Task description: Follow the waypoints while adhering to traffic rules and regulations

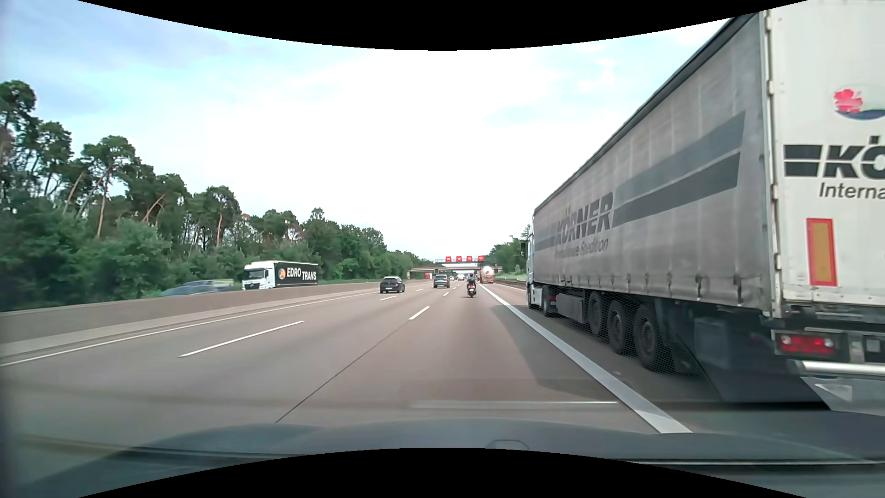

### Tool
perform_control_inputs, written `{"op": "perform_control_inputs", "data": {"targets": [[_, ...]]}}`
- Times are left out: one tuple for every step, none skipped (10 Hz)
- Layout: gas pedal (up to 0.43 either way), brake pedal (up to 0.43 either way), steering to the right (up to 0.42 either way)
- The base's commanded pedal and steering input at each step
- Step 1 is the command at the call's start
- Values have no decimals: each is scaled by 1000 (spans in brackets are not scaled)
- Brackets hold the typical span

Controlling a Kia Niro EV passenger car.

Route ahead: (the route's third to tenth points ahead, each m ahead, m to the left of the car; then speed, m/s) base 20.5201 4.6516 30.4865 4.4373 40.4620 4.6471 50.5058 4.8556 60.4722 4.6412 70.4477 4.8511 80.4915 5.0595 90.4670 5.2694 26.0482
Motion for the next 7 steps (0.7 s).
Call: {"op": "perform_control_inputs", "data": {"targets": [[189, 0, -5], [189, 0, -5], [189, 0, -5], [189, 0, -5], [189, 0, -5], [189, 0, -5], [189, 0, -5]]}}
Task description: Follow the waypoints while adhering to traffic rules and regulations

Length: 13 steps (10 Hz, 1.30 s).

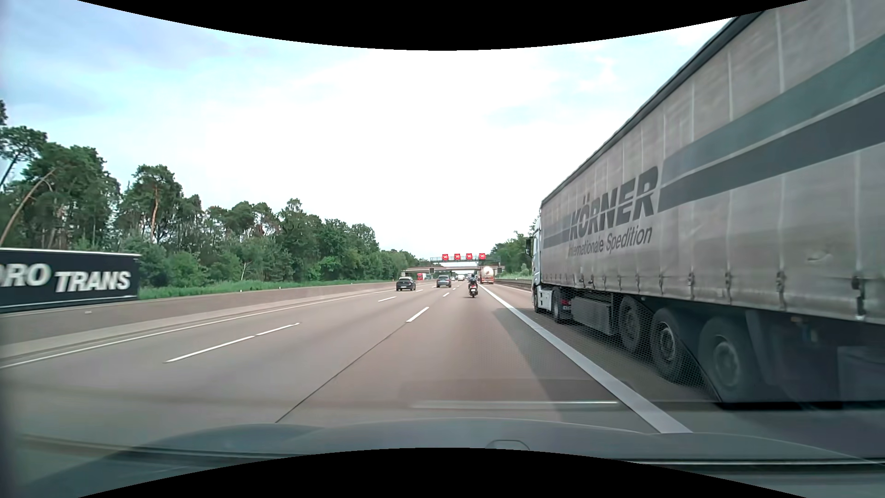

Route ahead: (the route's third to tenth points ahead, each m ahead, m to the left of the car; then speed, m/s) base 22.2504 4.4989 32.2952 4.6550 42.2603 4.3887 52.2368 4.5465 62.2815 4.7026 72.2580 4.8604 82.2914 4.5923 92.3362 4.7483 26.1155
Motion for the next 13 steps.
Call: {"op": "perform_control_inputs", "data": {"targets": [[189, 0, -5], [189, 0, -5], [189, 0, -5], [189, 0, -5], [189, 0, -5], [189, 0, -5], [189, 0, -5], [189, 0, -5], [189, 0, -5], [189, 0, -5], [189, 0, -4], [189, 0, -4], [189, 0, -4]]}}
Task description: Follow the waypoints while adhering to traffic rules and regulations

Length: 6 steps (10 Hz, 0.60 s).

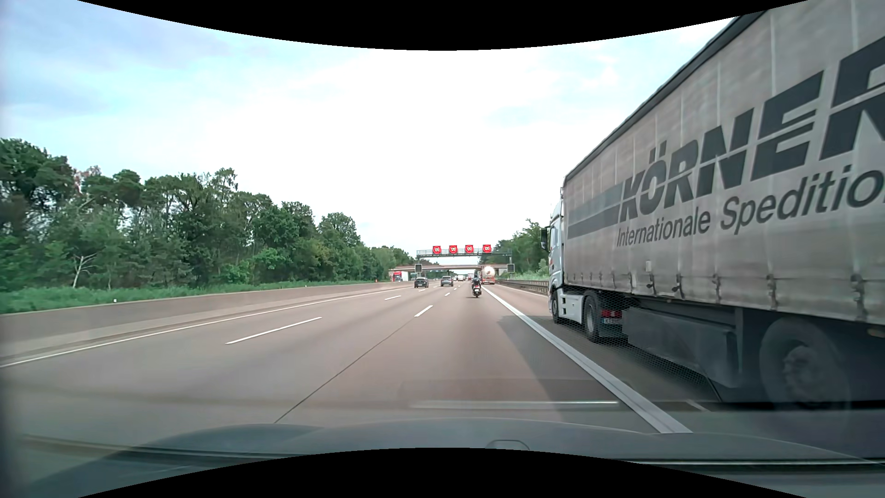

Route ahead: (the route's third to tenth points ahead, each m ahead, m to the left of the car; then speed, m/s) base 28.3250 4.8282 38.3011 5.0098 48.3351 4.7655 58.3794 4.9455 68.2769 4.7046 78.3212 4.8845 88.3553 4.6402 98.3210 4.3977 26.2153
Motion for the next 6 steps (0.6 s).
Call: {"op": "perform_control_inputs", "data": {"targets": [[189, 0, -4], [189, 0, -4], [189, 0, -4], [189, 0, -4], [189, 0, -4], [189, 0, -4]]}}
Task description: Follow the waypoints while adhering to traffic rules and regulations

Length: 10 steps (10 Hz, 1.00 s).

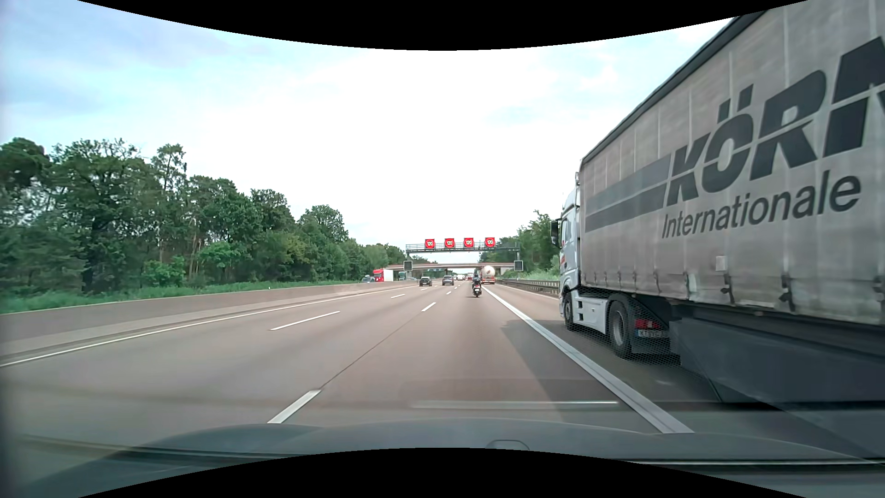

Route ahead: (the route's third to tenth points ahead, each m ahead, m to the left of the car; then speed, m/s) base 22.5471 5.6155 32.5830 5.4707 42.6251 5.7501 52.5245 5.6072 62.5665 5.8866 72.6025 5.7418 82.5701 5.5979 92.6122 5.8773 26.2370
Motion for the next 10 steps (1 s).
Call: {"op": "perform_control_inputs", "data": {"targets": [[189, 0, -4], [177, 0, -4], [177, 0, -4], [177, 0, -4], [177, 0, -4], [177, 0, -4], [177, 0, -4], [169, 0, -4], [157, 0, -4], [150, 0, -4]]}}
